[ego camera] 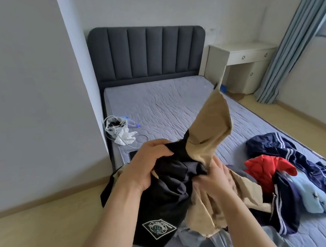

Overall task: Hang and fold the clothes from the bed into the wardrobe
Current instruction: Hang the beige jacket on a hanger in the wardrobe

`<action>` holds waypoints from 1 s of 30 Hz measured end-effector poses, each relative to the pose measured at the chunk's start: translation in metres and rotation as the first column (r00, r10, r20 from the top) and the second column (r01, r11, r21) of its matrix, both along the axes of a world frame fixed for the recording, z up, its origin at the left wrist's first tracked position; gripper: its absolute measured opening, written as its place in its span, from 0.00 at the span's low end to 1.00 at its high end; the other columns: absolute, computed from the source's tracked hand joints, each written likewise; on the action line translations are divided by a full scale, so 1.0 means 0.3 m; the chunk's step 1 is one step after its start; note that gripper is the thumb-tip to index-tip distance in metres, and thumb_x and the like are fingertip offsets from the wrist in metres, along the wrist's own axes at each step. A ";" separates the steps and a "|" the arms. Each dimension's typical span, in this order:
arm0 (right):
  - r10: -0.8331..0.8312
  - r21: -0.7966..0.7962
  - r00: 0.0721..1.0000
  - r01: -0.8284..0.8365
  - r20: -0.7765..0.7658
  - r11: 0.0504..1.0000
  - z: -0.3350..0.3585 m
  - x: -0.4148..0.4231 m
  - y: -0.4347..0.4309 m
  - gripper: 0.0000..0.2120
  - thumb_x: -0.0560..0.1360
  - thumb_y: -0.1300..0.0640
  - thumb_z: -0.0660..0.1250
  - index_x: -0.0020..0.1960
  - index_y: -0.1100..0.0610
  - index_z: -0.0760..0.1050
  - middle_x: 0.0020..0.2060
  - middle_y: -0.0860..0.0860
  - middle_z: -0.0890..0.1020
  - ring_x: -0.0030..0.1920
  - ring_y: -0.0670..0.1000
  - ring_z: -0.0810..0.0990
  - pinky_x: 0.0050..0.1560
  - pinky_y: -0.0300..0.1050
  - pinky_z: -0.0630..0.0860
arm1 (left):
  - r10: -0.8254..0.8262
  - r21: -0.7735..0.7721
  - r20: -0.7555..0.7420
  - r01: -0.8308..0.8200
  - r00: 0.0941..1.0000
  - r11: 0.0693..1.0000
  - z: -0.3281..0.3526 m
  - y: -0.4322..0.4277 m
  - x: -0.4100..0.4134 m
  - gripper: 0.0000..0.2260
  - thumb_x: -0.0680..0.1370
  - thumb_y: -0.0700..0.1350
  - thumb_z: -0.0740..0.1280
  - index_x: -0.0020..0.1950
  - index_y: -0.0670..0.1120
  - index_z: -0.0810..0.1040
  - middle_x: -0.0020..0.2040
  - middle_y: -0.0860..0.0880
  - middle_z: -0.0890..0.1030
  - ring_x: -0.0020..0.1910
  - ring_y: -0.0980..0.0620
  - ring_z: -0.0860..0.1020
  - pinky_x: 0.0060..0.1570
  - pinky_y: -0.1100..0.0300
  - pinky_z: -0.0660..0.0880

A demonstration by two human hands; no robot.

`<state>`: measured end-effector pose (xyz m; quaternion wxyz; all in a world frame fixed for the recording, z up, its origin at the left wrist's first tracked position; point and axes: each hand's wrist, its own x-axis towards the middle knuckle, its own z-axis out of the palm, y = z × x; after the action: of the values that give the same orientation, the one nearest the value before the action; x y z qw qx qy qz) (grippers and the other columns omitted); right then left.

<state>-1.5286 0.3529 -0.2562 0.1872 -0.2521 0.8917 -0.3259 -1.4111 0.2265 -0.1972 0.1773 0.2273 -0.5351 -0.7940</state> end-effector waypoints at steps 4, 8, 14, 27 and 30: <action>0.063 -0.258 0.997 -0.072 -0.043 0.963 0.024 0.033 -0.027 0.11 0.69 0.62 0.67 0.36 0.48 0.69 0.32 0.44 0.77 0.42 0.53 0.76 0.35 0.42 0.68 | 0.141 -0.139 -0.065 -0.149 0.988 0.979 0.049 -0.053 0.045 0.16 0.71 0.33 0.64 0.31 0.51 0.83 0.31 0.51 0.82 0.31 0.56 0.81 0.32 0.68 0.76; 0.059 -0.501 0.992 -0.108 -0.112 0.859 0.202 0.089 -0.101 0.06 0.67 0.61 0.63 0.35 0.55 0.67 0.25 0.46 0.70 0.31 0.49 0.68 0.30 0.44 0.62 | 0.457 -0.520 0.076 -0.356 0.886 0.777 0.041 -0.143 0.073 0.13 0.75 0.37 0.66 0.40 0.56 0.80 0.42 0.53 0.82 0.43 0.54 0.80 0.49 0.60 0.74; 0.183 -0.565 0.978 -0.209 -0.104 0.798 0.375 0.126 -0.213 0.07 0.71 0.51 0.67 0.41 0.53 0.70 0.34 0.44 0.75 0.36 0.44 0.74 0.34 0.40 0.70 | 0.605 -0.503 -0.011 -0.527 0.796 0.685 0.040 -0.153 0.091 0.07 0.78 0.47 0.62 0.43 0.54 0.77 0.43 0.55 0.78 0.46 0.54 0.76 0.48 0.60 0.70; 0.203 -0.459 0.711 0.187 0.673 0.868 0.032 0.142 -0.117 0.11 0.71 0.61 0.70 0.52 0.61 0.74 0.42 0.56 0.81 0.41 0.54 0.81 0.41 0.46 0.77 | 0.549 -0.588 0.264 -0.319 0.793 0.743 -0.290 -0.047 0.143 0.10 0.75 0.41 0.68 0.38 0.56 0.75 0.38 0.56 0.79 0.38 0.57 0.76 0.31 0.74 0.67; 0.309 -0.408 0.731 -0.046 0.608 0.912 0.008 0.142 -0.070 0.20 0.68 0.55 0.74 0.56 0.48 0.72 0.50 0.49 0.82 0.47 0.46 0.81 0.38 0.37 0.75 | 0.550 -0.324 0.162 -0.482 0.820 0.814 -0.254 -0.062 0.137 0.10 0.75 0.37 0.67 0.40 0.53 0.78 0.38 0.53 0.81 0.37 0.58 0.78 0.35 0.69 0.72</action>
<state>-1.4861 0.3320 -0.2538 0.4706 -0.2361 0.6616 -0.5338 -1.3700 0.2079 -0.2732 0.3484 0.4359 -0.5728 -0.6004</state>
